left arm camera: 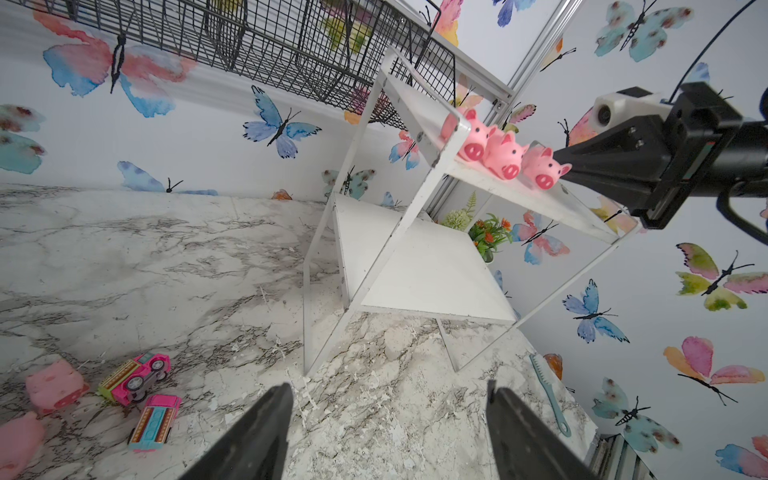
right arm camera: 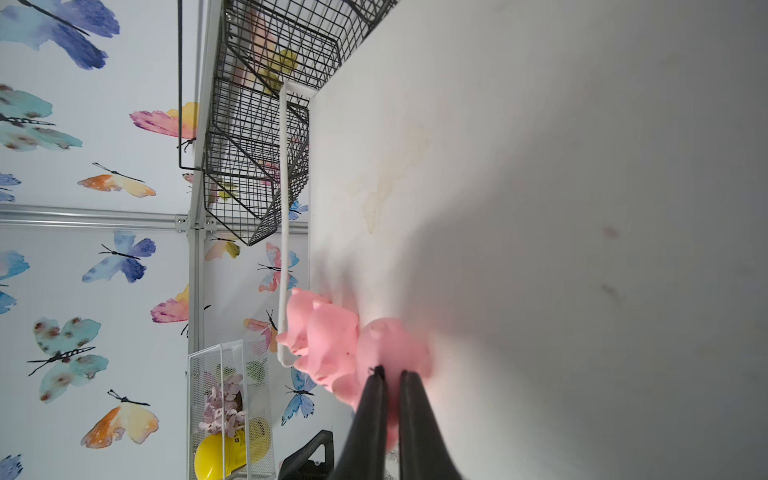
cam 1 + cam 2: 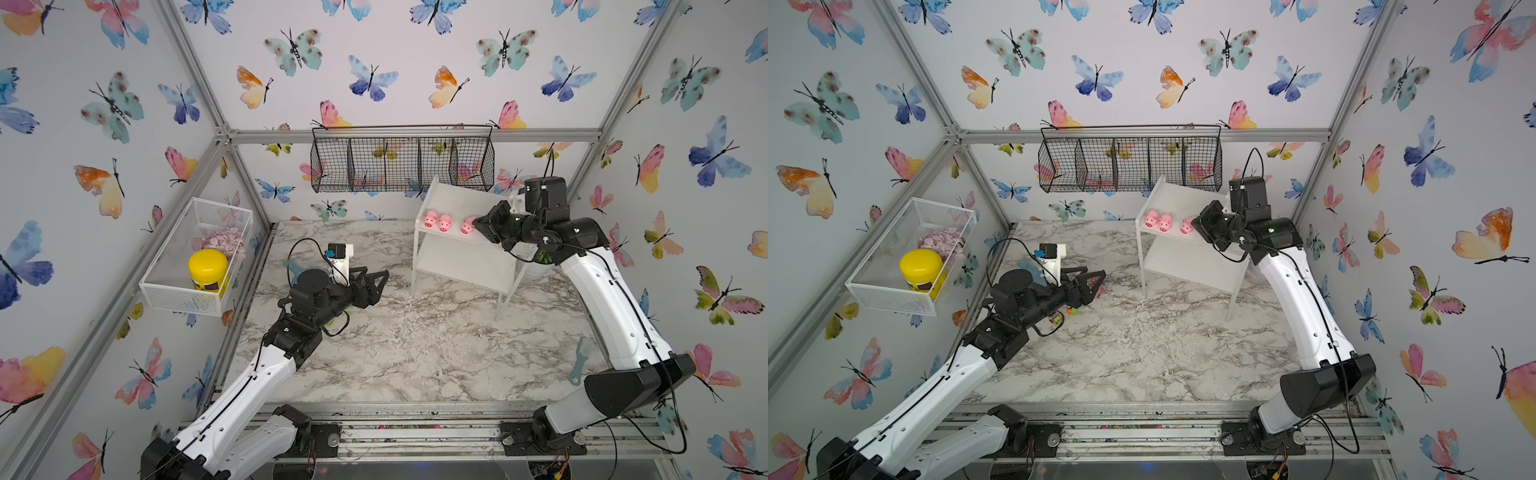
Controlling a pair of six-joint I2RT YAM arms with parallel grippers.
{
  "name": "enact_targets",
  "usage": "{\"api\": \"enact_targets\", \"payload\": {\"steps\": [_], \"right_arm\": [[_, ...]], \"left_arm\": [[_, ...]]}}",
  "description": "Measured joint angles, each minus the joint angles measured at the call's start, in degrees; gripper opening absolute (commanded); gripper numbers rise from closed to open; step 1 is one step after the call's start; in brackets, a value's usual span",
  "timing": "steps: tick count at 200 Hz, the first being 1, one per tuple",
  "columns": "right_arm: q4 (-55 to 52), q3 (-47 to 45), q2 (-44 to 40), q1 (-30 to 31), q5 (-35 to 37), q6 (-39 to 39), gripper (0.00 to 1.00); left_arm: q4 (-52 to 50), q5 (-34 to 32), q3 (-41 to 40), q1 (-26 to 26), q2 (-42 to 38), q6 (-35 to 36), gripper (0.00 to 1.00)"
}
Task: Organize plastic toys on shelves
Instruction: Adjust the plastic toy on the shelf.
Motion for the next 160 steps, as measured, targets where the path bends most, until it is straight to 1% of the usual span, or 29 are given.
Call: {"api": "enact_targets", "payload": {"steps": [35,101,160], "right_arm": [[-0.39,1.77,0.76,0.0,-2.75,-2.54,0.1],[-2.43,5.4,6.25,0.0,-6.78,-5.9,0.11],[-4.09,6.91,6.27,0.0,-6.97,-7.8,0.13]], "left_arm": [[-0.02,-0.02,0.0,0.0,0.0,0.0,0.79],[-0.11,-0.17,0.0,0.04,0.0,0.04,0.79],[-0.2,-0.37,0.0,0.11,0.0,0.2,0.79]]}}
